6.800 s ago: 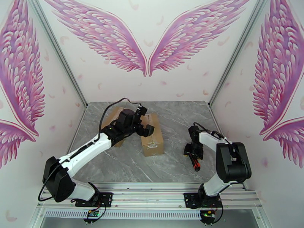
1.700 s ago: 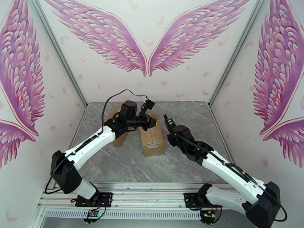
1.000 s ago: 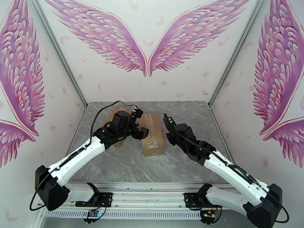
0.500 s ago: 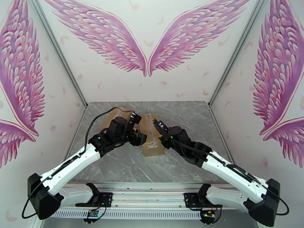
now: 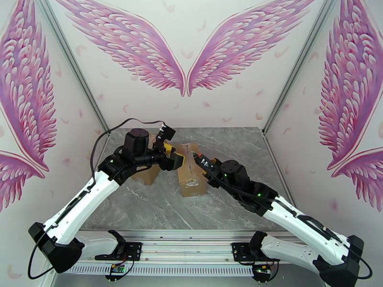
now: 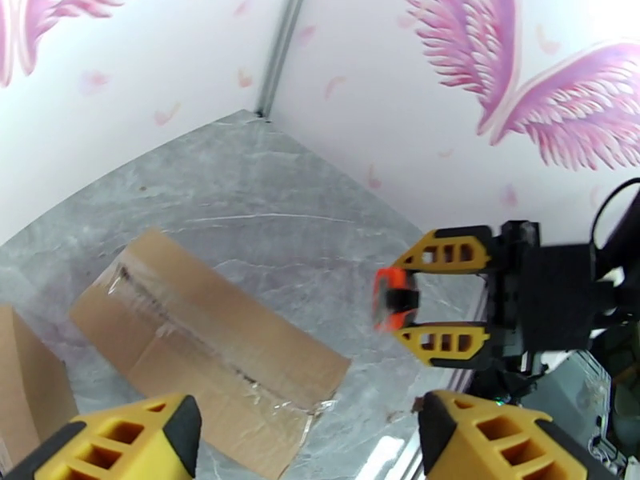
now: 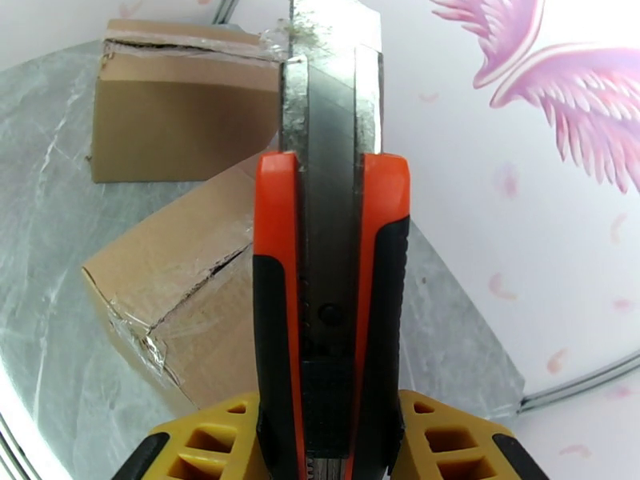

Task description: Unpack the express box

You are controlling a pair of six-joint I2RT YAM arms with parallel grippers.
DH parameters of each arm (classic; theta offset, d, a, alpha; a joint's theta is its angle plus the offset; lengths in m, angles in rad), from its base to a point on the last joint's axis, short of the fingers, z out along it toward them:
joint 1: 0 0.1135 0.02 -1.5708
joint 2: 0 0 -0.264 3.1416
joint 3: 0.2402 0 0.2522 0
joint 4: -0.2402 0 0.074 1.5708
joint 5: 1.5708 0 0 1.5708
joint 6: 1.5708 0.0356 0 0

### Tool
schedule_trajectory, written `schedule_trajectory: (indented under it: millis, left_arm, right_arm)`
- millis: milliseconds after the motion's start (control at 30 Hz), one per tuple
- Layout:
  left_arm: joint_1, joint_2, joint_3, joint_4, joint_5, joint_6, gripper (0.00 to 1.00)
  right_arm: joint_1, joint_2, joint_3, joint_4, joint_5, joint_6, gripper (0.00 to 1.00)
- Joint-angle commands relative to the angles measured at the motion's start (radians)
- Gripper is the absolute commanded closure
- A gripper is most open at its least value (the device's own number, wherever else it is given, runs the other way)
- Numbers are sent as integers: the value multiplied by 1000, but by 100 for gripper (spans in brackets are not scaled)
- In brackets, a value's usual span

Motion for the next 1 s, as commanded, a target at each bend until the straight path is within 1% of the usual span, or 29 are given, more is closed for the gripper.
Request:
schedule_trajectory:
  millis: [0, 167, 333, 500, 667, 700, 833, 967]
  left_arm:
    - [-6, 48, 78, -122, 90, 60, 24]
    - [-23, 101, 140, -193, 95, 83, 25]
    - [-58, 157, 181, -243, 73, 109, 25]
    - [-74, 201, 219, -284, 70, 136, 25]
    - [-97, 246, 249, -328, 64, 172, 29]
    - [-101, 253, 252, -361, 58, 178, 30]
    - [-105, 271, 264, -387, 46, 196, 36]
    - [-103, 277, 278, -406, 42, 210, 39]
  right_arm:
    - [11, -4, -19, 4, 0, -127, 81]
    - [12, -3, -31, 25, 19, -227, 81]
    - [12, -1, -36, 37, -1, -318, 82]
    - [12, -3, -44, 38, -24, -384, 82]
    - [12, -5, -56, 52, -27, -439, 82]
    - [11, -8, -55, 53, -33, -445, 82]
    - [12, -18, -60, 61, -55, -480, 82]
    - [10, -44, -93, 96, -76, -523, 83]
